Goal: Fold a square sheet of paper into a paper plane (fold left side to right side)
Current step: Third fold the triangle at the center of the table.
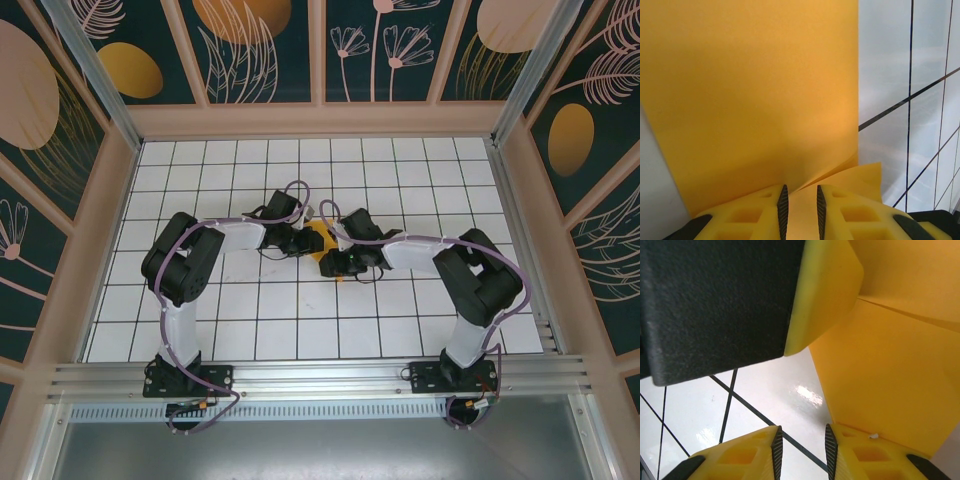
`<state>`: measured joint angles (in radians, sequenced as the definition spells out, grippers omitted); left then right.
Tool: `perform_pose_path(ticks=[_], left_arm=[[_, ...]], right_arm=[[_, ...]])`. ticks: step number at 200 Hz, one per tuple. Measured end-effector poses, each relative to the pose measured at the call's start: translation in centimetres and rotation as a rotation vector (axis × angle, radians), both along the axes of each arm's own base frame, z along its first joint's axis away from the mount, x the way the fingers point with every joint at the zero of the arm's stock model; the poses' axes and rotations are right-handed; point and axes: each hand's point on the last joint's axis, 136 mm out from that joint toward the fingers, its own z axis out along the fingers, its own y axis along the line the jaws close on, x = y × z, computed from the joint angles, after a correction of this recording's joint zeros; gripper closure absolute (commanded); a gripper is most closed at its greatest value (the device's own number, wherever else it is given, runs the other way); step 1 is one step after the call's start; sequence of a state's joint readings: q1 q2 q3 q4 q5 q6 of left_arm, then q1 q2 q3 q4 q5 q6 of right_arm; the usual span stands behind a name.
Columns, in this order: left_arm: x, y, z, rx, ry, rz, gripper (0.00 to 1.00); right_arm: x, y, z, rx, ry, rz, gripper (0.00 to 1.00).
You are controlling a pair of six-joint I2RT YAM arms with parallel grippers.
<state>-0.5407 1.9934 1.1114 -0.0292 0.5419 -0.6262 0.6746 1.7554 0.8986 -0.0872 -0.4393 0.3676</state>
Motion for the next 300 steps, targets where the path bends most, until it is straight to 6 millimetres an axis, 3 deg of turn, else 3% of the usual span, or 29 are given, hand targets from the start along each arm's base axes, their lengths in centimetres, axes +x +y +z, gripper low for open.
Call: perform_pose_path(ticks=[92, 140, 220, 253, 280, 300], left_arm=[[0.0, 0.0, 0.0, 0.001, 0.000, 0.001, 0.74], [0.0, 0.1, 0.0, 0.004, -0.001, 0.003, 0.74], [0.1, 0.1, -0.1, 0.010, -0.006, 0.006, 0.74], [0.1, 0.1, -0.1, 0.012, -0.008, 0.007, 0.74], [0.2, 0.1, 0.0, 0.013, -0.010, 0.008, 0.74], [0.2, 0.1, 0.0, 0.013, -0.010, 0.008, 0.74]], right_arm=[[-0.7, -0.6, -0.9, -0.013, 0.021, -0.005, 0.71], [-0.9, -1.2, -1.2, 0.018, 0.029, -0.041, 0.79], [-3.4, -3.8, -1.3, 0.005, 0.089, -0.078, 0.85], [-4.0, -4.2, 1.3, 0.013, 0.081, -0.074, 0.84], [-2.3, -3.0, 5.2, 0.080, -0.006, -0.069, 0.84], [-1.1, -2.3, 5.8, 0.083, -0.024, -0.076, 0.85]])
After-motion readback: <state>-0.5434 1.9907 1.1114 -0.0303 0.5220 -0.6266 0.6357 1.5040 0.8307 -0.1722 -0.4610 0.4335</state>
